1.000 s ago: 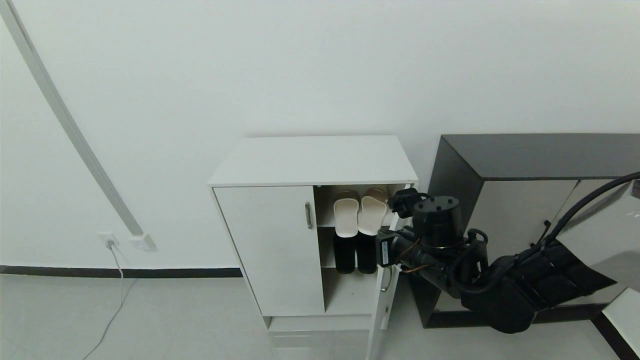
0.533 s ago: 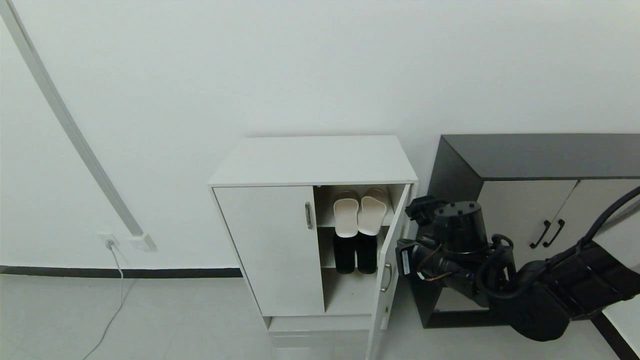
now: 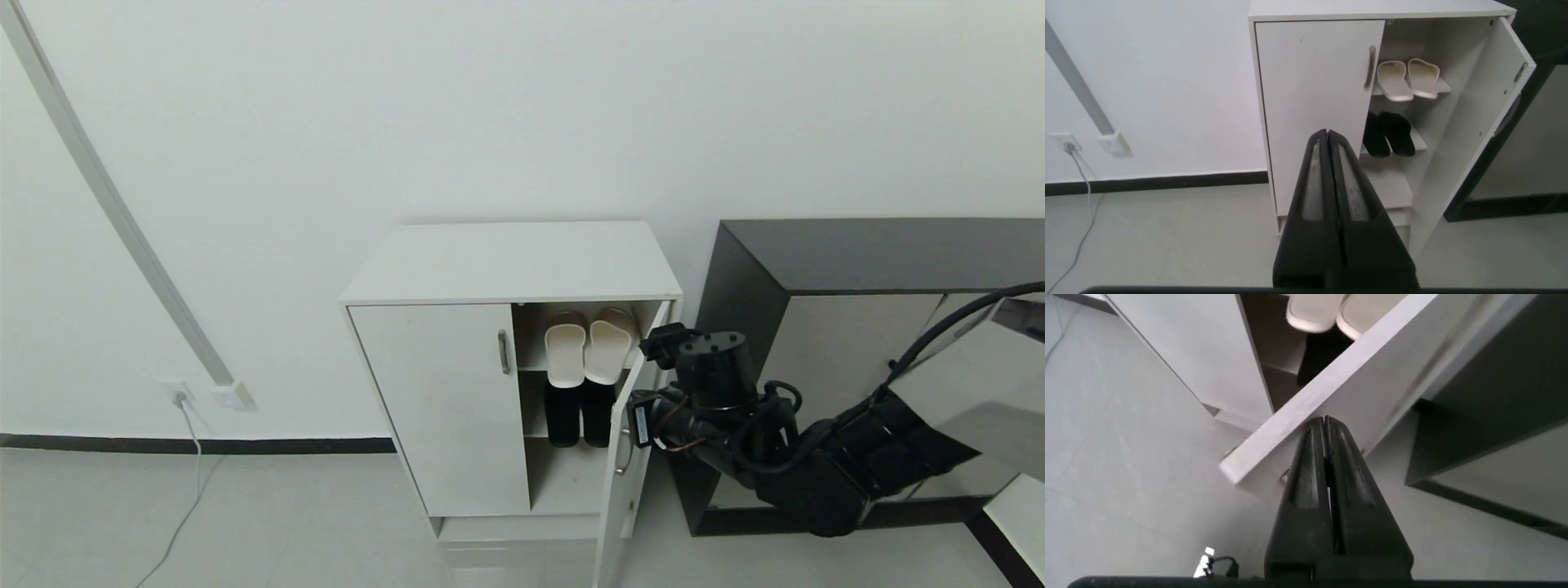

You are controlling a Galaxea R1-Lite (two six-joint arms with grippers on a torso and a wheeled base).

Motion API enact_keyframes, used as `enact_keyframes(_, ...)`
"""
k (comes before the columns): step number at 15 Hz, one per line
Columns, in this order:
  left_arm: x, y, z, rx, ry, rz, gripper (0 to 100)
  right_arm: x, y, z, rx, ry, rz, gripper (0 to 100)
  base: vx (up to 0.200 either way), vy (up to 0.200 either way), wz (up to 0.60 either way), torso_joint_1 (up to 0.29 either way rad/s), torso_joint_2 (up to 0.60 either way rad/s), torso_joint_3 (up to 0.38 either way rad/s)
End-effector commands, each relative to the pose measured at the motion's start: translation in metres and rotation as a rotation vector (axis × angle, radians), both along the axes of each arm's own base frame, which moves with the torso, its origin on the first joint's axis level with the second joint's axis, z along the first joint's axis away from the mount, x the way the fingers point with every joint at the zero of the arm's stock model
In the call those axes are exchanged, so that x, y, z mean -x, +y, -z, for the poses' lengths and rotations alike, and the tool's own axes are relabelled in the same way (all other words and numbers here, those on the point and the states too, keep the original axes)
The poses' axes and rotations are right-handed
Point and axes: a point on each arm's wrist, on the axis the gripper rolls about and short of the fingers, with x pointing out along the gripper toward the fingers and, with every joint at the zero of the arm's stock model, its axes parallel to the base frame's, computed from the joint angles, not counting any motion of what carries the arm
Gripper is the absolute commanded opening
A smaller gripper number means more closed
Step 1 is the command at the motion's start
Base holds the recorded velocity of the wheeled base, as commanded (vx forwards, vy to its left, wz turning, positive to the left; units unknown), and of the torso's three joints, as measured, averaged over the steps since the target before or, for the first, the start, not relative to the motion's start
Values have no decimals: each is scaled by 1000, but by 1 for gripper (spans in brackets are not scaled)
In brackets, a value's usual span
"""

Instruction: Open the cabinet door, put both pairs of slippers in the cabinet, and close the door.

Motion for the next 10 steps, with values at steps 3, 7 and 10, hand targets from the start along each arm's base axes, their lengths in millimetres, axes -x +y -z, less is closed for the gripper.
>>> enact_keyframes(3,0,0,0,0,2,0,0,-27,23,14,-51,-12,-51,0,0,0,0,0,0,0)
enact_keyframes(7,0,0,0,0,2,0,0,-40,32,18,-175,-128,-55,0,0,0,0,0,0,0)
enact_keyframes(10,0,0,0,0,1,0,0,-26,22,2,-210,-151,-100,0,0,0,0,0,0,0)
